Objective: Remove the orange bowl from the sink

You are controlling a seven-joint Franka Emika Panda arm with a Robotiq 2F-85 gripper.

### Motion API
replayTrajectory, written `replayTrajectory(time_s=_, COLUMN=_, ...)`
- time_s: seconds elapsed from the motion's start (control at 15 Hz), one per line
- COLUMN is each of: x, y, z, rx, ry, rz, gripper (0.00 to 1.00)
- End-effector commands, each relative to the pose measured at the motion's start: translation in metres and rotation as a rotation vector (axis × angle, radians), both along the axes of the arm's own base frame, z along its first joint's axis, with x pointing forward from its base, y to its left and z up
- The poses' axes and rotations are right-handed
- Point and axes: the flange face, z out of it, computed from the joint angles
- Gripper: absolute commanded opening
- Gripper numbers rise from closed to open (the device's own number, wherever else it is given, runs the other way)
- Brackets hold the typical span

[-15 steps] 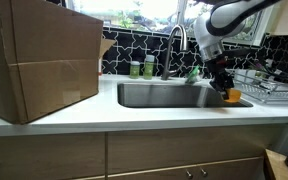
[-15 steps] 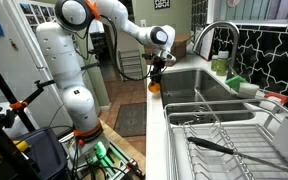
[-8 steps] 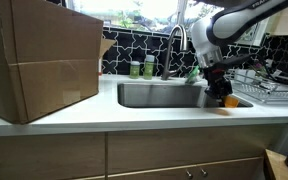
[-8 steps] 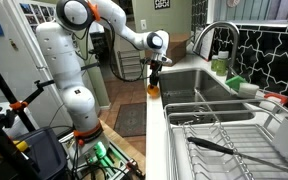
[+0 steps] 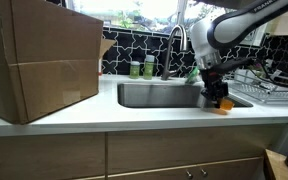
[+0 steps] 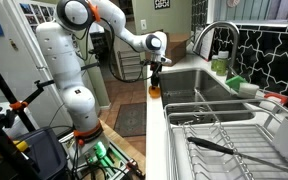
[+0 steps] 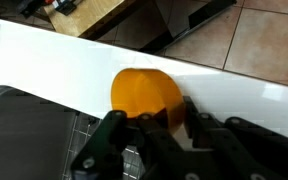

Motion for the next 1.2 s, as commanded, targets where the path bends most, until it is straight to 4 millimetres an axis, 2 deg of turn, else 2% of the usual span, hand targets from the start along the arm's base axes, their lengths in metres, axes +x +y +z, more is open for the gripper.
replayTrajectory(time_s=0.0, x=-0.003, y=0.004, z=-0.005, rx=-0.006, ry=-0.032, rz=0.007, gripper=0.08)
replayTrajectory(time_s=0.6, x=-0.006, y=0.008, z=-0.01, rx=0.023, ry=-0.025, rz=-0.002, gripper=0.08)
replayTrajectory(time_s=0.67, x=-0.006, y=0.008, z=-0.01, rx=0.024, ry=-0.024, rz=-0.001, gripper=0.33)
replayTrajectory(time_s=0.8, x=-0.006, y=0.009, z=-0.01, rx=0.029, ry=-0.028, rz=0.004, gripper=0.36)
replayTrajectory(time_s=1.13, x=-0.004, y=0.009, z=0.0, rx=0.066, ry=-0.079, rz=-0.006, gripper=0.73)
